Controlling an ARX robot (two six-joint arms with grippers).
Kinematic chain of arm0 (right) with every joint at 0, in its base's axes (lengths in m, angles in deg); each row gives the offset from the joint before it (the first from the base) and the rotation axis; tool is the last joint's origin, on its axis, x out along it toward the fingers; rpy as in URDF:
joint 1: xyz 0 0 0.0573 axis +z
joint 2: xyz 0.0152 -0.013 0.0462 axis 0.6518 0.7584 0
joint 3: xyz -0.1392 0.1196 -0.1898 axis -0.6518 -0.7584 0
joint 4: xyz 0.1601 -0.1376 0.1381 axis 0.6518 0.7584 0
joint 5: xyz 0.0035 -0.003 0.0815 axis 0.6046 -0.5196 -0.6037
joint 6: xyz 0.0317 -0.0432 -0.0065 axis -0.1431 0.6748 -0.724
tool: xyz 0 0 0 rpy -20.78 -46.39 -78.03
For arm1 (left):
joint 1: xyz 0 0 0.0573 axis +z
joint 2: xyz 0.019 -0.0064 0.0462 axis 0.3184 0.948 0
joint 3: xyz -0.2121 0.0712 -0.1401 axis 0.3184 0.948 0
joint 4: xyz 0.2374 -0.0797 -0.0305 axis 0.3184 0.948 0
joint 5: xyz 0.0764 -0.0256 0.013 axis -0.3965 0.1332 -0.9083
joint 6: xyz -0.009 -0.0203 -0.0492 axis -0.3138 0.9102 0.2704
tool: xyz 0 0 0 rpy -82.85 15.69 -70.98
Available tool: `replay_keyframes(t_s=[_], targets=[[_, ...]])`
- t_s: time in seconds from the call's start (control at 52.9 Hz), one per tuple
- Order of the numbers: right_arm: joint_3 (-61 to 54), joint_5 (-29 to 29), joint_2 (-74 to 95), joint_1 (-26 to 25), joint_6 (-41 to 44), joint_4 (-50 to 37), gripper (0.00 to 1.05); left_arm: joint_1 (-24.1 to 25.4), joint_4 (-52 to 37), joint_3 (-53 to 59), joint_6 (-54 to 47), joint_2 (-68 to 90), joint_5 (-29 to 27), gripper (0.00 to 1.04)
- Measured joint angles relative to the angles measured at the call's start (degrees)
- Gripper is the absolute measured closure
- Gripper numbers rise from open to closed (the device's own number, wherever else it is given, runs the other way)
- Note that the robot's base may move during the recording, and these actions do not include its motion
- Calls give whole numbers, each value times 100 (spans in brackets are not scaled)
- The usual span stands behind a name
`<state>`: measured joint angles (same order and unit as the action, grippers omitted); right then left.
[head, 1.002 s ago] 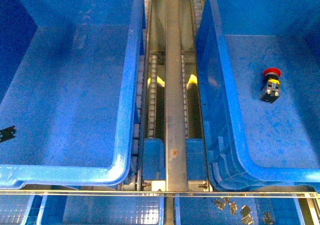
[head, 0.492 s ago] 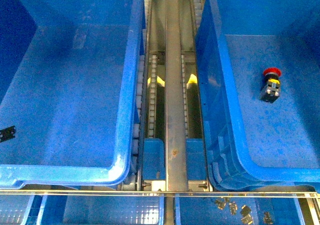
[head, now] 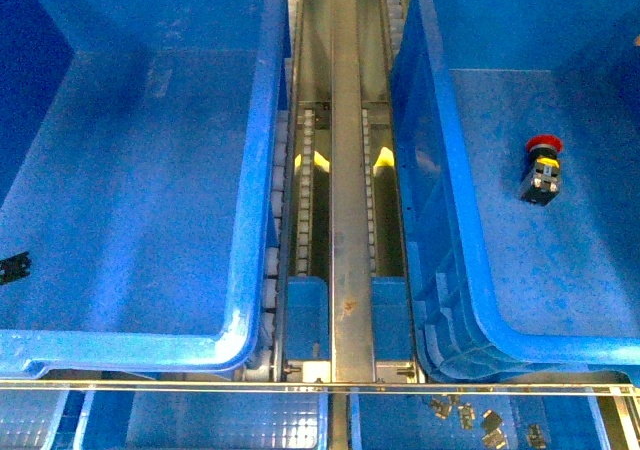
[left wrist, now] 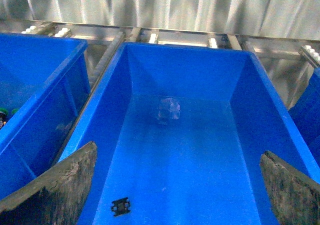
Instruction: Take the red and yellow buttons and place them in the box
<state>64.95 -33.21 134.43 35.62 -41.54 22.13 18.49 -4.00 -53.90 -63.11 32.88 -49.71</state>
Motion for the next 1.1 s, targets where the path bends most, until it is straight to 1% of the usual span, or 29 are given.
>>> replay_keyframes(t_s=[0.17,0.378,0.605,0.926,0.945,0.964,1.002,1.097], targets=[[741,566,955,258,-136,-68,77,0,0,0,0,0,0,8],[1130,1071,1729,426,-197,-92,77,0,0,0,2,0,0,8],[1239,1475,2284,535,-435,-186,77,0,0,0,0,0,0,8],[1537,1790,2712,660,-861,-452,77,0,0,0,2,0,0,8],[1563,1816,2741,667,-887,-466,75,0,0,0,2,0,0,8],[1596,1838,2782,673,-938,-503,70,0,0,0,0,0,0,8],[1637,1851,2809,678,-975,-520,63,0,0,0,2,0,0,8],[1661,1851,2806,673,-1034,-525,51,0,0,0,0,0,0,8]])
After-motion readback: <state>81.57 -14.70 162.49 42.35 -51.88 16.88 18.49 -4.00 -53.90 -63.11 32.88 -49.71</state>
